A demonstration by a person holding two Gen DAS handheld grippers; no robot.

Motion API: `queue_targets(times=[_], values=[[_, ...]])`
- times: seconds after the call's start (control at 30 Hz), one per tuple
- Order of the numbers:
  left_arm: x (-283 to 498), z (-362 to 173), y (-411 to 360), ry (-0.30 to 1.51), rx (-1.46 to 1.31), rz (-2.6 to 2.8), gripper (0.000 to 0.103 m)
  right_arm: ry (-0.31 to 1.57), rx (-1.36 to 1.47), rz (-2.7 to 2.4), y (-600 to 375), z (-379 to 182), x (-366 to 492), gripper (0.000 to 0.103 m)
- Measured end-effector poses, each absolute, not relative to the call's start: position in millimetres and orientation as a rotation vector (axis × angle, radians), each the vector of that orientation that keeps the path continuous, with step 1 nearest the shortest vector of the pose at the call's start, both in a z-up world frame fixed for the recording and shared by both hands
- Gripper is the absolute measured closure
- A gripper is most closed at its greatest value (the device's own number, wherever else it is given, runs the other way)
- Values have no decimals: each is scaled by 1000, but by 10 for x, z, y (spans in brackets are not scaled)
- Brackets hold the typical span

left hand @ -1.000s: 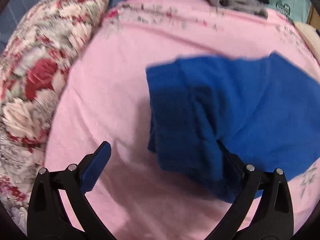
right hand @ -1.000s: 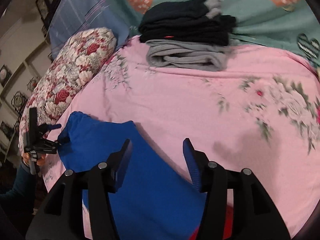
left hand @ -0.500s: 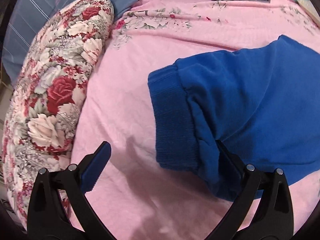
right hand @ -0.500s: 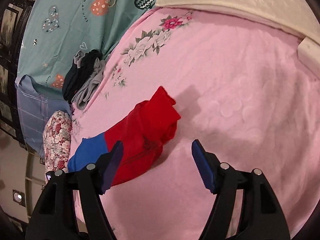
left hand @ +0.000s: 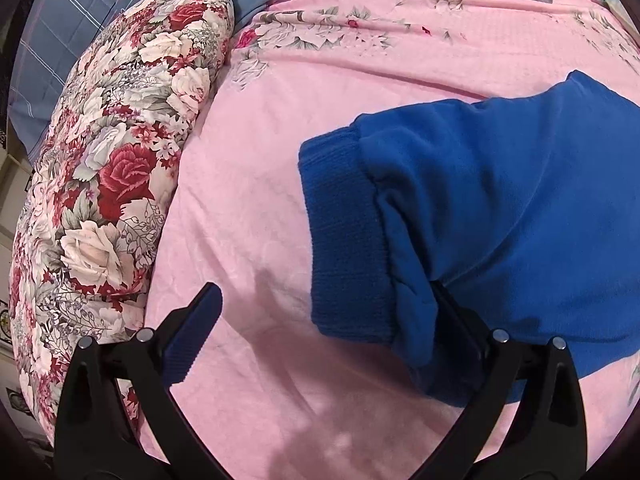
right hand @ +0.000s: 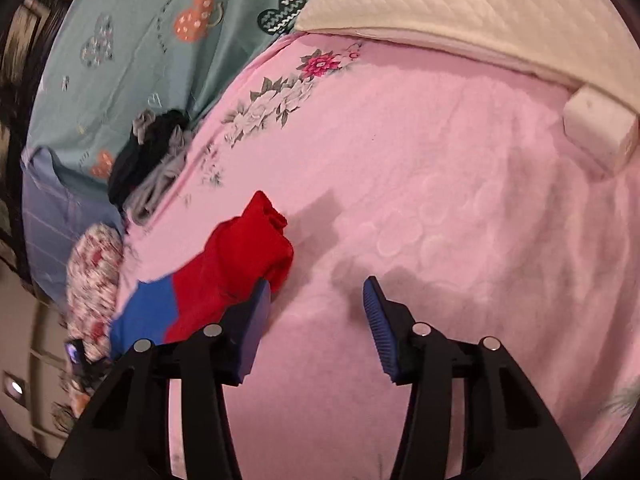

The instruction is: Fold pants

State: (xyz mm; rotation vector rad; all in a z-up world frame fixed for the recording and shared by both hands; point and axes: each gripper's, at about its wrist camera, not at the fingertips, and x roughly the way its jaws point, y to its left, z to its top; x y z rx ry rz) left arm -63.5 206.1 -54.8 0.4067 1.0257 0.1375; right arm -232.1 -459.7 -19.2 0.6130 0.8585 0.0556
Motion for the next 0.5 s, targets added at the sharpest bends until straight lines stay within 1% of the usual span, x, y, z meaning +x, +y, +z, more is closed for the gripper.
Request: queue_targets(times=[0.13,0.17,0.33,0.47,0.5], values=[[-636,-547,2082,1038,381,145,2,906,428,103,-4375,-231,-2135,52],[-635,-549,2094,1043,367,145,2,910,424,126,-4345,-247,-2110,52],[-616,-564,2122,1063,335,145,2,897,496,210,-4351,-263,-1973,53],[-616,-567,2103,1062,355,151,2,925,583,236,-4398,-359,-1824,53],[-616,-567,2110,1061,353,149,2,914,603,249,-4415,-366,-1796,55]])
